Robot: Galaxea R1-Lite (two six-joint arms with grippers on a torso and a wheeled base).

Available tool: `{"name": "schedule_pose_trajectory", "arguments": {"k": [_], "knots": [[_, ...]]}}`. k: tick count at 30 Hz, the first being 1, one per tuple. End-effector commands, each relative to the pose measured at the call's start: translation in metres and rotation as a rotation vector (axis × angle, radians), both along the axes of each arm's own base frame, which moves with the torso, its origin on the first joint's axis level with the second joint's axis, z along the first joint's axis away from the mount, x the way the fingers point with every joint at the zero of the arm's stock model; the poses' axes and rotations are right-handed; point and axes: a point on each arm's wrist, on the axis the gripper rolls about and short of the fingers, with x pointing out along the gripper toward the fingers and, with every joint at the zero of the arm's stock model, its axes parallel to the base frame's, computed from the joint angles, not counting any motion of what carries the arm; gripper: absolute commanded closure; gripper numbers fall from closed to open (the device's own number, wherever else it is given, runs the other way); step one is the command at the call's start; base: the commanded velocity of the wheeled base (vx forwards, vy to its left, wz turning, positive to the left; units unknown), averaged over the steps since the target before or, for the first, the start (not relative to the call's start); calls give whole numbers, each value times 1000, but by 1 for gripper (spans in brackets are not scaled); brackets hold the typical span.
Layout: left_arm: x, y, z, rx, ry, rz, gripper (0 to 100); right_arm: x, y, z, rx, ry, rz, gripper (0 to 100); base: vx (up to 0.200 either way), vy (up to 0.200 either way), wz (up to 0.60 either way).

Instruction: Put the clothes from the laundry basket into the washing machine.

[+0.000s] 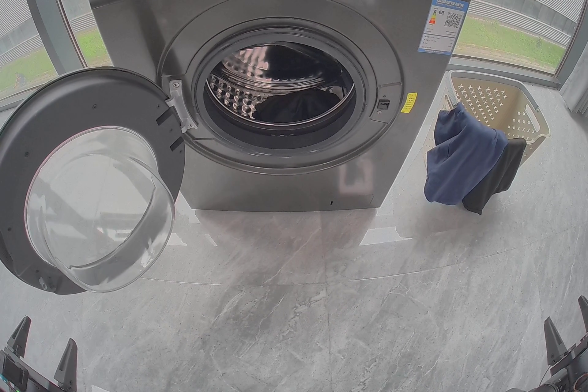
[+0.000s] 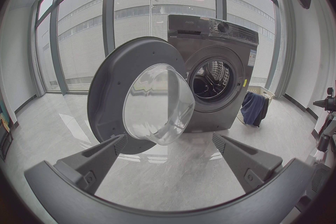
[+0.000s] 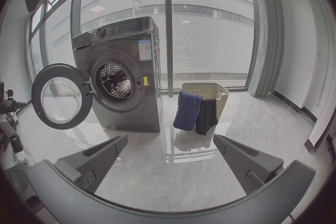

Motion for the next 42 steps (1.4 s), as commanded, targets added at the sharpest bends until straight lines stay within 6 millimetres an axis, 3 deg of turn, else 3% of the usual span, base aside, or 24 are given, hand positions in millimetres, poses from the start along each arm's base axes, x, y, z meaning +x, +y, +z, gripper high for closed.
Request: {"name": "schedule_pose_trajectory", "arguments": {"k": [1,42], "knots": [[0,0,-5,-3,4,2,0,1,0,-5,0,14,0,0,0,-200,0],[0,0,-5,-12,5,8,0,1,0,-5,-2,14,0,0,0,-200,0]]}}
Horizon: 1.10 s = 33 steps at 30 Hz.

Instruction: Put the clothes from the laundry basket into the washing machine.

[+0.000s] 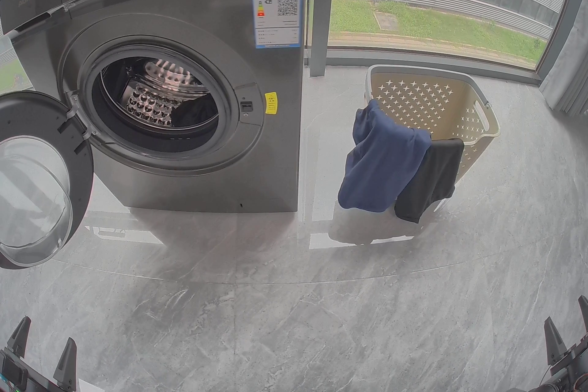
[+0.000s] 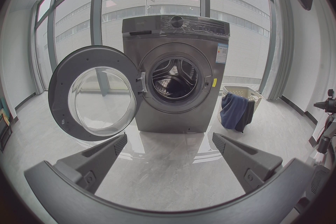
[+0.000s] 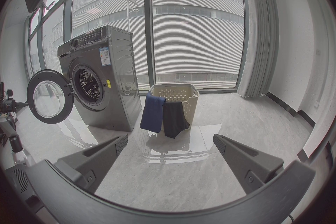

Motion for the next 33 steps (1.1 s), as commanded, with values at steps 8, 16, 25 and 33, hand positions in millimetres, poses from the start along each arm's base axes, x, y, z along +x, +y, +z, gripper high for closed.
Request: {"name": "schedule_pose_trajectory", "arguments": {"k": [8,16,25,33], "knots": [[0,0,-5,-4,3,-2,0,1,0,-5,0,17,-1,0,0,-125,0],[0,0,-5,-9,5,0,0,1,0,-5,0,17,-1,0,125,0,0],[0,0,-5,-9,5,0,0,1,0,-5,0,17,1,0,200,0,0],[0,0,-5,-10,5,0,0,1,0,-5,0,17,-1,0,25,-25,0]]}}
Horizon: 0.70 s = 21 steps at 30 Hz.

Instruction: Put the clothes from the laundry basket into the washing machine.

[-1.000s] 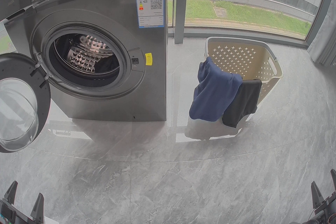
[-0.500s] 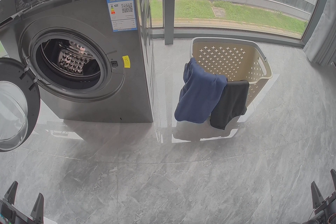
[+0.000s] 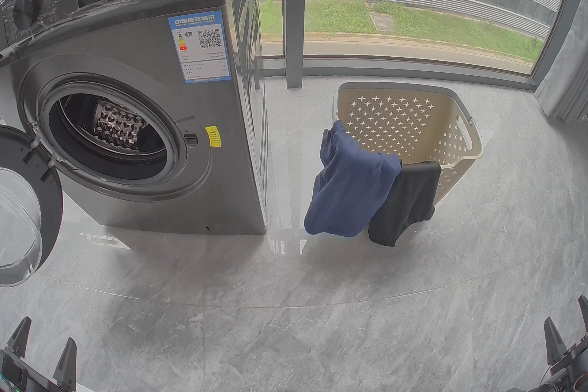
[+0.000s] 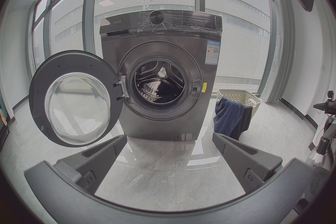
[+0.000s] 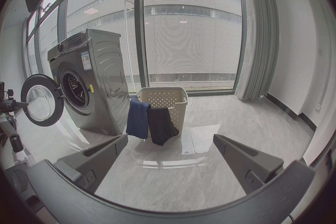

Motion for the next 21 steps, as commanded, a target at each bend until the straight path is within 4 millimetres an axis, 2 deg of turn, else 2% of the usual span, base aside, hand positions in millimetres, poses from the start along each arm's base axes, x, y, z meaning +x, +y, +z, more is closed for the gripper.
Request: {"name": "schedule_pose_trajectory", "arguments": {"k": [1,20,21], "knots": [[0,0,-5,0,3,0,0,1,0,-5,0,15,-1,0,0,-200,0],[0,0,-5,-1,4,0,0,1,0,-5,0,15,1,0,0,-200,0],[0,0,-4,-1,3,0,0,1,0,-5,0,15,1,0,0,0,0]]}}
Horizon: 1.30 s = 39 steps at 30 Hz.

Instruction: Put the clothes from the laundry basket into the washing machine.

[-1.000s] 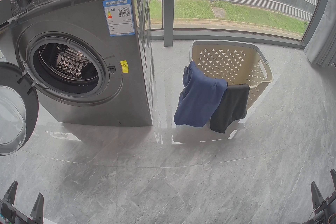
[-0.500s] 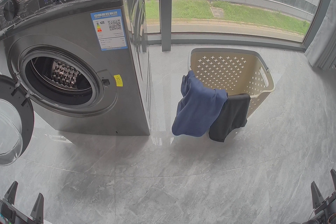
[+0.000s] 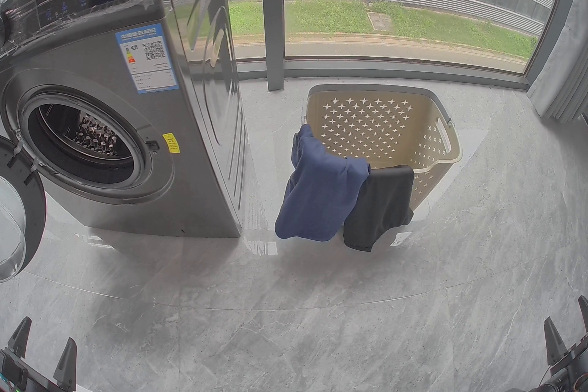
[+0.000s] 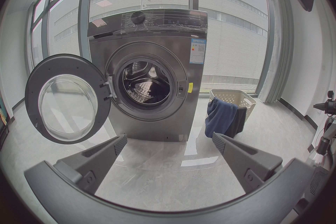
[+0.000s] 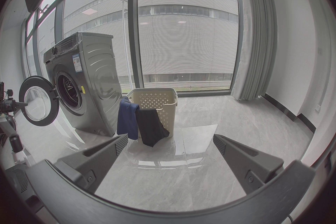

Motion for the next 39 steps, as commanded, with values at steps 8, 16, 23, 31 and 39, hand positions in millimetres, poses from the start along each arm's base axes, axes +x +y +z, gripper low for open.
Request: {"name": "schedule_pose_trajectory", "arguments": {"k": [8,16,23,31,39], "knots": [[0,0,-4,-3,1,1,0,1,0,-5,0,14,0,0,0,0,0],[0,0,-4,-3,1,-1,0,1,0,-5,0,14,-2,0,0,-200,0],[0,0,-5,-3,2,-1,0,1,0,-5,0,14,0,0,0,-29,0],[0,0,-4,-5,1,-1,0,1,0,-5,0,14,-2,0,125,0,0],[0,0,-5,-5,2,-1,0,1,0,-5,0,14,0,0,200,0,0]]}}
